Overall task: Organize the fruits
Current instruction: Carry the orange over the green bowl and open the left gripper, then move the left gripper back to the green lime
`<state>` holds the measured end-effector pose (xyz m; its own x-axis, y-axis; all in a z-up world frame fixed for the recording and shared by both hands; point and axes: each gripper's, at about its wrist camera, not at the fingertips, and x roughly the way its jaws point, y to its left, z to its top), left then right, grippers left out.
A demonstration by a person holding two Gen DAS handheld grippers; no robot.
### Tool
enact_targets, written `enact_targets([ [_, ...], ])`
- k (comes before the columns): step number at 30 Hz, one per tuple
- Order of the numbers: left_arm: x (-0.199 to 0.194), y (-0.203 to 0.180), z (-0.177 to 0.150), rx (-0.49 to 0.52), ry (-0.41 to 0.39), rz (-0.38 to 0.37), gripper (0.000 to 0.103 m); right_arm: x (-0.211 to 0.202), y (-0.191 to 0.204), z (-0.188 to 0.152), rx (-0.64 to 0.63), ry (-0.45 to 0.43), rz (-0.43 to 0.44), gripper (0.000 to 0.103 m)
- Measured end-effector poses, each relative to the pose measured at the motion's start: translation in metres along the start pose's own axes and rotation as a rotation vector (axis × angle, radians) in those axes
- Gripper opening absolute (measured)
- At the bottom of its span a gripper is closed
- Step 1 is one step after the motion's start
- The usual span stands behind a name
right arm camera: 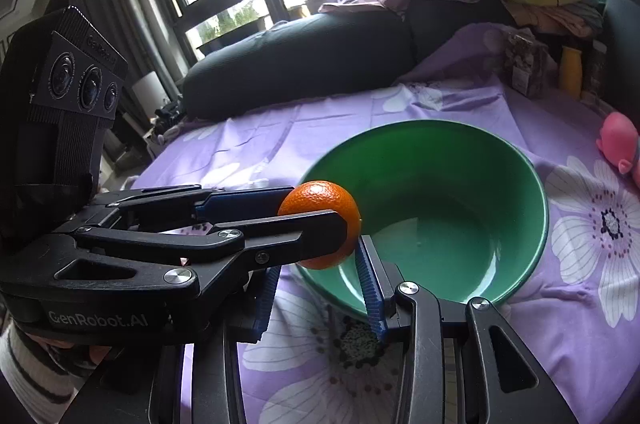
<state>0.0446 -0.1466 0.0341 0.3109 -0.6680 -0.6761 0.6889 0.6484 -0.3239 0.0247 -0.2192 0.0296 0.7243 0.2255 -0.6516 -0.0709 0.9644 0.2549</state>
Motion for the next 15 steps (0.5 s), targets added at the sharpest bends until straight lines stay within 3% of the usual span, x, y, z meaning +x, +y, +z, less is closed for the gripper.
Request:
enact_targets([
  [3,0.009,0.001,-0.001,-0.014,0.02,0.003,0.044,0.006,-0.012,-0.003,0.043,0.024,-0.005,0.04],
  [5,0.009,0.002,-0.001,-0.014,0.016,0.017,0.054,0.009,-0.017,-0.005,0.07,0.043,-0.019,0.04],
  [7,0.002,0.005,-0.001,-0.024,-0.002,0.021,0.075,0.007,-0.022,-0.007,0.093,0.038,-0.015,0.04],
  [10,-0.016,0.013,-0.001,-0.052,-0.039,0.025,0.078,-0.001,-0.024,-0.006,0.097,0.018,-0.027,0.041],
  [15,-0.058,0.039,-0.025,-0.115,-0.084,0.138,0.083,-0.016,-0.023,-0.009,0.101,-0.003,-0.035,0.042],
])
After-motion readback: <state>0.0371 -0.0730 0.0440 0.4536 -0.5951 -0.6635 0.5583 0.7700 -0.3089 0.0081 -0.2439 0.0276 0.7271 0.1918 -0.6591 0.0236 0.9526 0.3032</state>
